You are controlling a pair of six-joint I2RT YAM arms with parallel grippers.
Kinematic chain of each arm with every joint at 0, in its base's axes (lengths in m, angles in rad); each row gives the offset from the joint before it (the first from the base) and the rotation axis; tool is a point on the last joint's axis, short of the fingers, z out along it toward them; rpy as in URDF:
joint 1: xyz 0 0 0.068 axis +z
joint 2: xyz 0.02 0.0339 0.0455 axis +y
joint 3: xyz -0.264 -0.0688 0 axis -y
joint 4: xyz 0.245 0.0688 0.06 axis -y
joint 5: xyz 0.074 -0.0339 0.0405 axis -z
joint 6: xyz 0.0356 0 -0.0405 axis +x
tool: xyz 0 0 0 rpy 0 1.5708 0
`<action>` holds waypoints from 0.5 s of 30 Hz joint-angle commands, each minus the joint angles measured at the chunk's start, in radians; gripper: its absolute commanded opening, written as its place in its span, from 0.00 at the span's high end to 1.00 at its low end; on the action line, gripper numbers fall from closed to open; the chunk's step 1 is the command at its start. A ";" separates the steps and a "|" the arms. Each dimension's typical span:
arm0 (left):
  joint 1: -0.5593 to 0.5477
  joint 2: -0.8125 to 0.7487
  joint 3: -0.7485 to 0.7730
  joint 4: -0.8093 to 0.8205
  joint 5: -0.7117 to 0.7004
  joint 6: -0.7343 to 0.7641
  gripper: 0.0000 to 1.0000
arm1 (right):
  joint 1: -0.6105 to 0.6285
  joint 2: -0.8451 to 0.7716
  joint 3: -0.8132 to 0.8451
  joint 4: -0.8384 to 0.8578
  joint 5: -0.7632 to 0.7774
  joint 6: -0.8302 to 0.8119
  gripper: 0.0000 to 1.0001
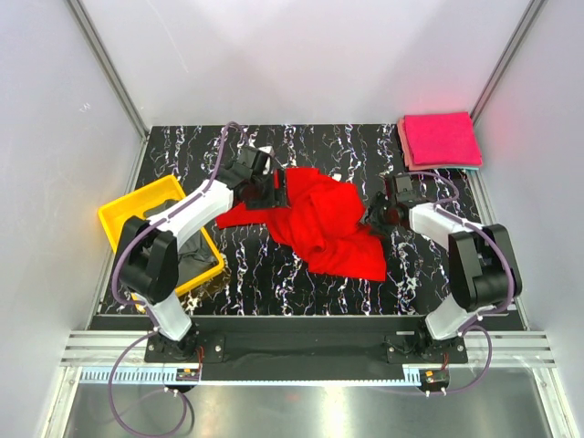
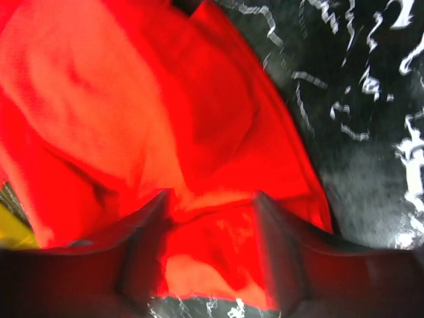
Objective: Fold and stack the t-shirts
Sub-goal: Flatten the tshirt out
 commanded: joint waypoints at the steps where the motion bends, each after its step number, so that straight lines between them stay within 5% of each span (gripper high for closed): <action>1: 0.034 0.017 0.007 -0.025 -0.050 0.012 0.25 | 0.001 0.043 0.036 0.145 0.071 0.009 0.50; 3: 0.059 0.043 -0.016 -0.035 -0.085 0.006 0.25 | -0.006 0.060 0.041 0.232 0.070 0.006 0.57; 4: 0.071 0.074 -0.017 -0.051 -0.093 -0.008 0.25 | -0.010 0.072 0.054 0.236 0.059 0.000 0.70; 9: 0.137 0.137 -0.027 -0.095 -0.139 -0.035 0.25 | -0.016 -0.030 0.174 0.132 0.132 -0.108 1.00; 15: 0.137 0.209 -0.008 -0.115 -0.174 -0.060 0.23 | -0.018 -0.089 0.315 0.039 0.121 -0.247 1.00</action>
